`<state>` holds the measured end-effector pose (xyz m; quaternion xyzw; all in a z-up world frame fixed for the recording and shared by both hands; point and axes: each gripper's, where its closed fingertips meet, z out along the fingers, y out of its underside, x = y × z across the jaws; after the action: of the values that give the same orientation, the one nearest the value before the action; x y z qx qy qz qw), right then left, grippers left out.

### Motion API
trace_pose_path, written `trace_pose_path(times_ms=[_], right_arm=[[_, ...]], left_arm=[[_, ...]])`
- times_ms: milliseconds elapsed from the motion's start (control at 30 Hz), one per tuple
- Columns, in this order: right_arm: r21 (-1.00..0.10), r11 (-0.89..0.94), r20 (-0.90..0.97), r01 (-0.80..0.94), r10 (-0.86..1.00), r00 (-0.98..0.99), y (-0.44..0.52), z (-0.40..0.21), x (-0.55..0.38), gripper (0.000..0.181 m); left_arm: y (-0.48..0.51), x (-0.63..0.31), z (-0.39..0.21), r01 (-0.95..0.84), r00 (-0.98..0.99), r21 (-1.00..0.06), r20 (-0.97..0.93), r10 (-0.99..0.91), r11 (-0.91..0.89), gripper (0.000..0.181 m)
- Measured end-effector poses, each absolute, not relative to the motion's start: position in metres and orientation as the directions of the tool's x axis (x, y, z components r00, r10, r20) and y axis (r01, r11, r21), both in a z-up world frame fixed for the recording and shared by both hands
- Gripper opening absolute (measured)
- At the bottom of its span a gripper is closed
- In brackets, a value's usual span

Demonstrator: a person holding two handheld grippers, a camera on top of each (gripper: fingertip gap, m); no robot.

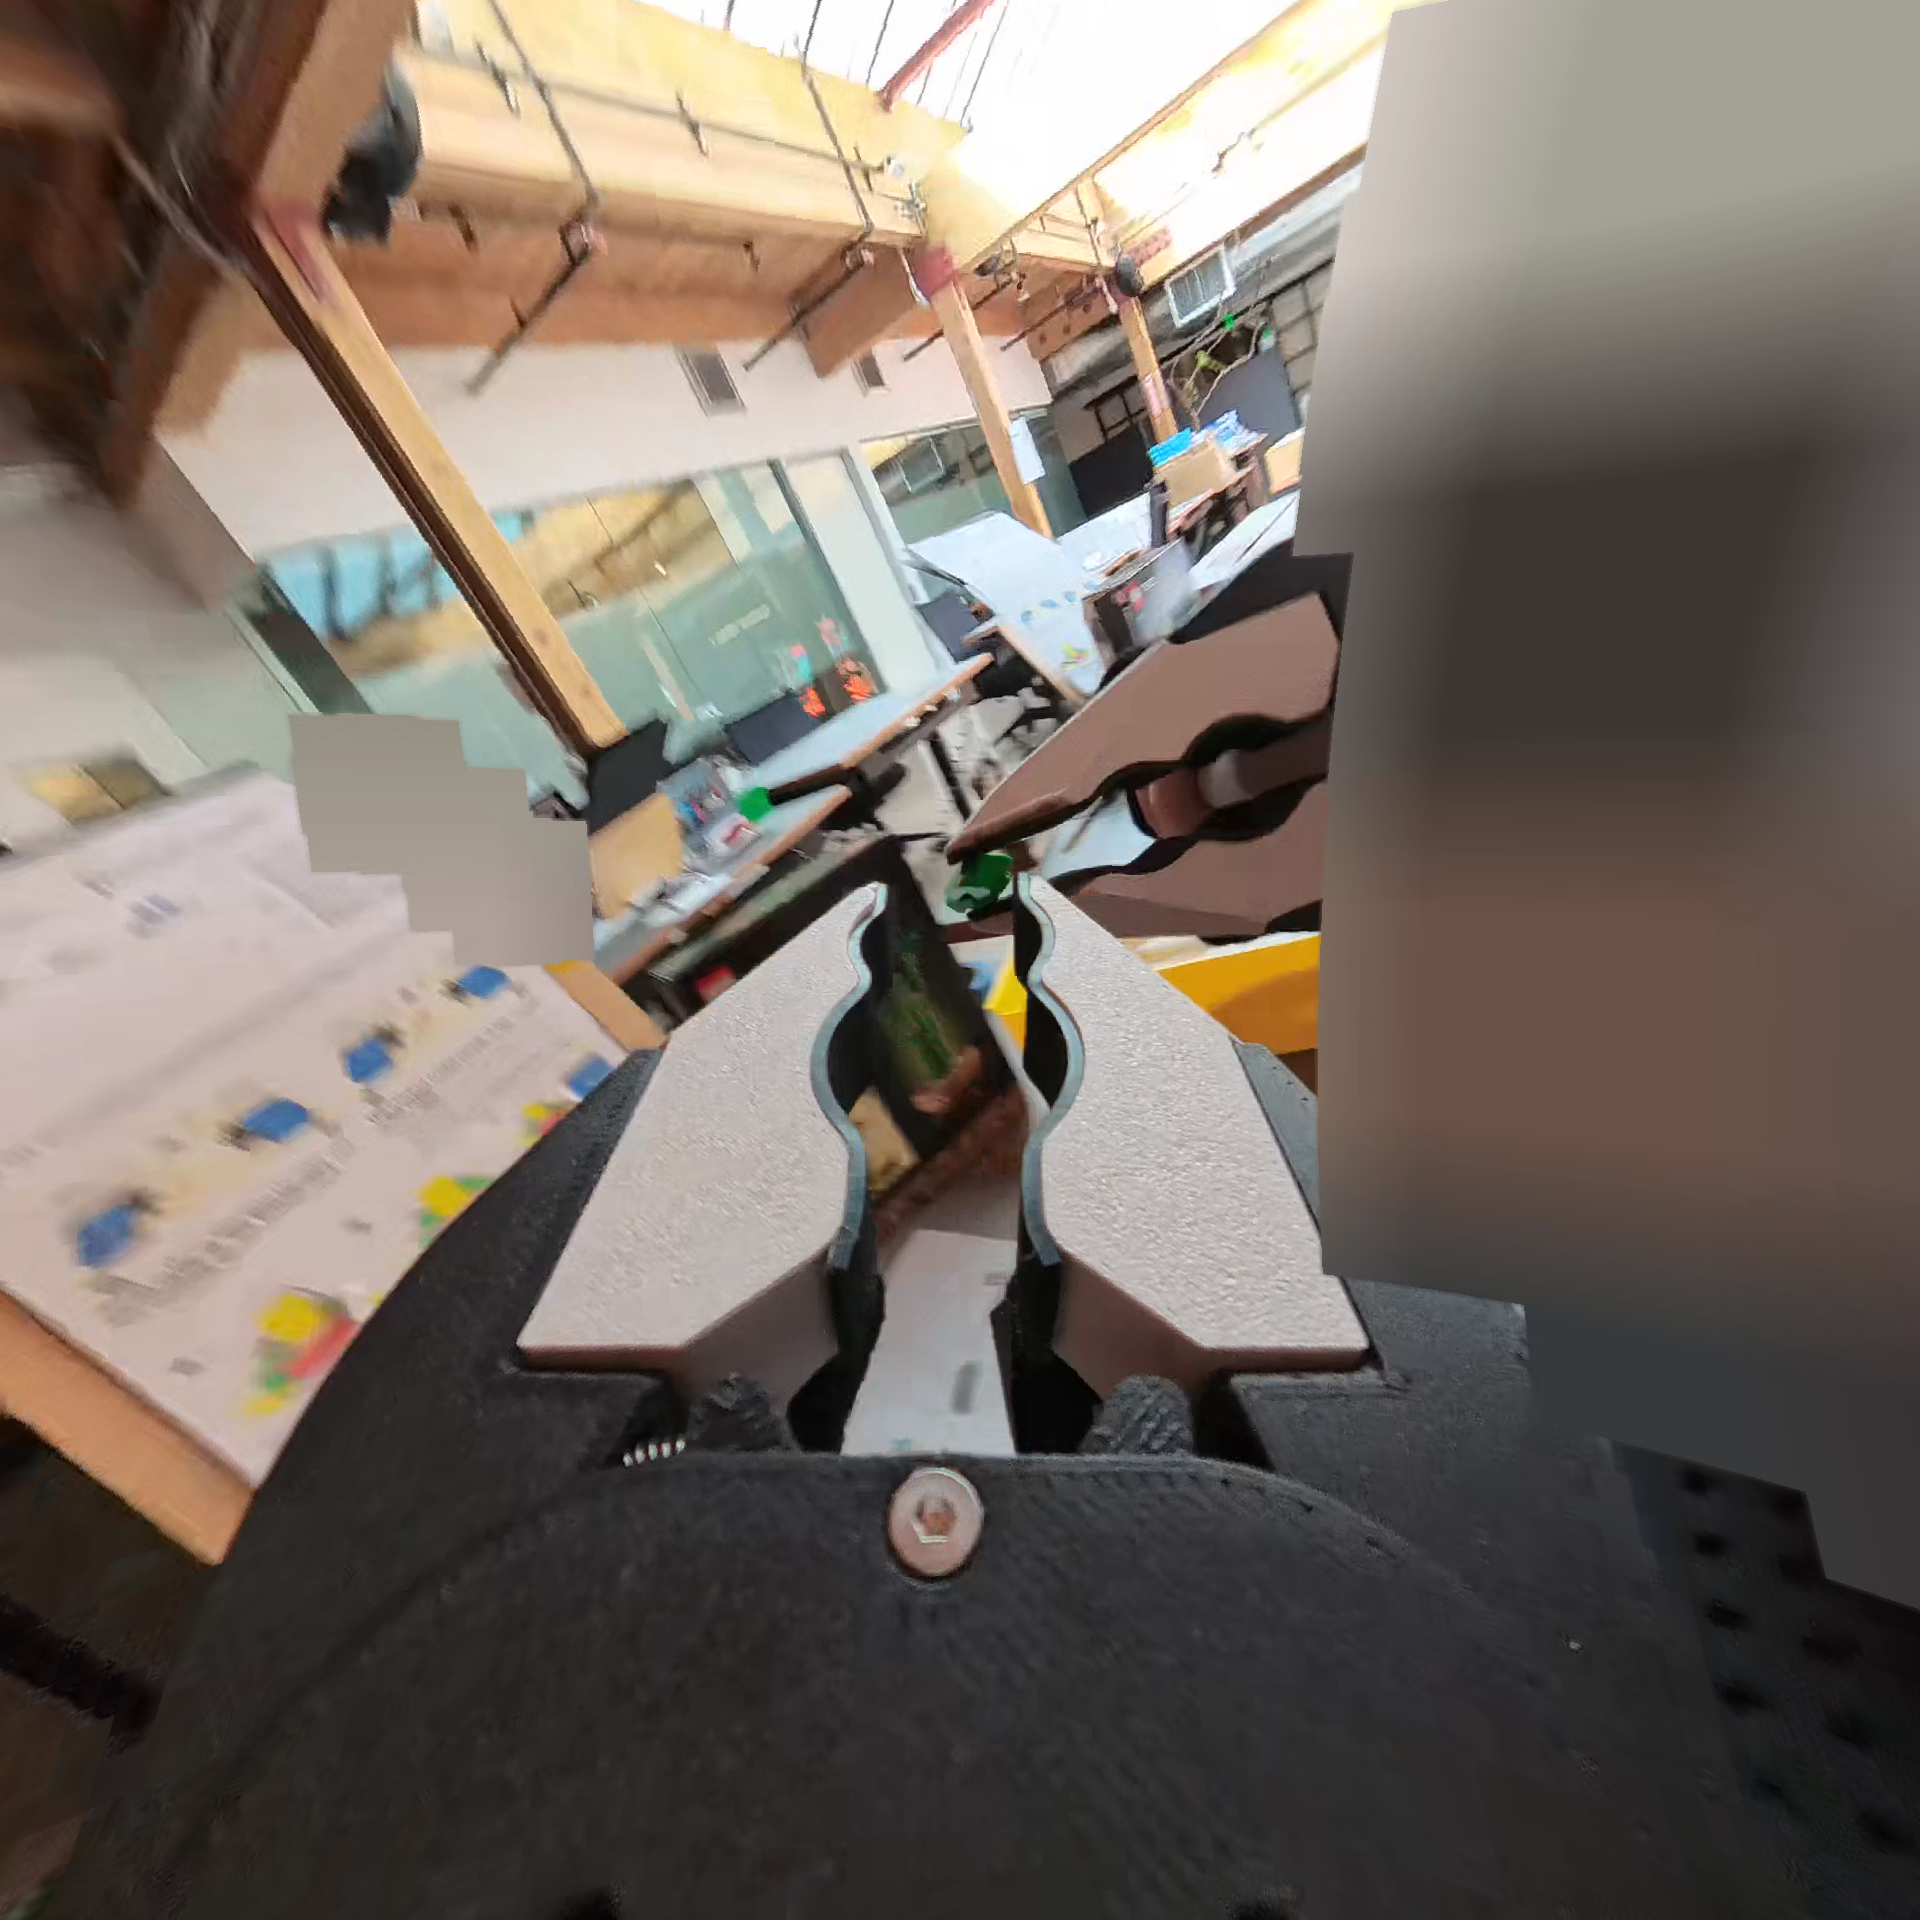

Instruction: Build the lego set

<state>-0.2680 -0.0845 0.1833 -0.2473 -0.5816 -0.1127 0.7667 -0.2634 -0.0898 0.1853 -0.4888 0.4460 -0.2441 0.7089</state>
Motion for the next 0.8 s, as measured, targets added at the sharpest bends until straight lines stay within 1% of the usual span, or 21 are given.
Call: trace_pose_path(times_ms=[33,133,200,400,467,600,800], right_arm=[[-0.233,0.843,0.950,0.484,0.092,0.298,-0.083,0.184,-0.268,0.009],[-0.193,0.804,0.952,0.563,0.014,0.306,-0.076,0.187,-0.267,0.009],[-0.173,0.788,0.952,0.591,-0.020,0.306,-0.072,0.187,-0.269,0.010],[-0.102,0.764,0.948,0.637,-0.120,0.295,-0.068,0.186,-0.278,0.010],[-0.085,0.754,0.944,0.651,-0.147,0.294,-0.067,0.186,-0.281,0.010],[-0.054,0.742,0.930,0.669,-0.206,0.304,-0.064,0.187,-0.283,0.010],[-0.048,0.763,0.905,0.645,-0.240,0.352,-0.071,0.193,-0.283,0.010]], left_arm=[[-0.090,-0.264,0.187,-0.029,0.461,-0.942,-0.310,-0.832,0.335,0.022],[-0.092,-0.269,0.198,0.147,0.383,-0.973,-0.112,-0.917,0.180,0.027],[-0.086,-0.270,0.197,0.155,0.387,-0.978,-0.071,-0.919,0.141,0.028],[-0.067,-0.268,0.186,0.053,0.536,-0.981,-0.132,-0.834,0.189,0.026],[-0.065,-0.266,0.183,0.026,0.550,-0.981,-0.148,-0.822,0.194,0.024],[-0.064,-0.264,0.183,0.010,0.578,-0.973,-0.182,-0.795,0.231,0.013],[-0.068,-0.267,0.190,-0.016,0.619,-0.948,-0.258,-0.742,0.317,0.007]])
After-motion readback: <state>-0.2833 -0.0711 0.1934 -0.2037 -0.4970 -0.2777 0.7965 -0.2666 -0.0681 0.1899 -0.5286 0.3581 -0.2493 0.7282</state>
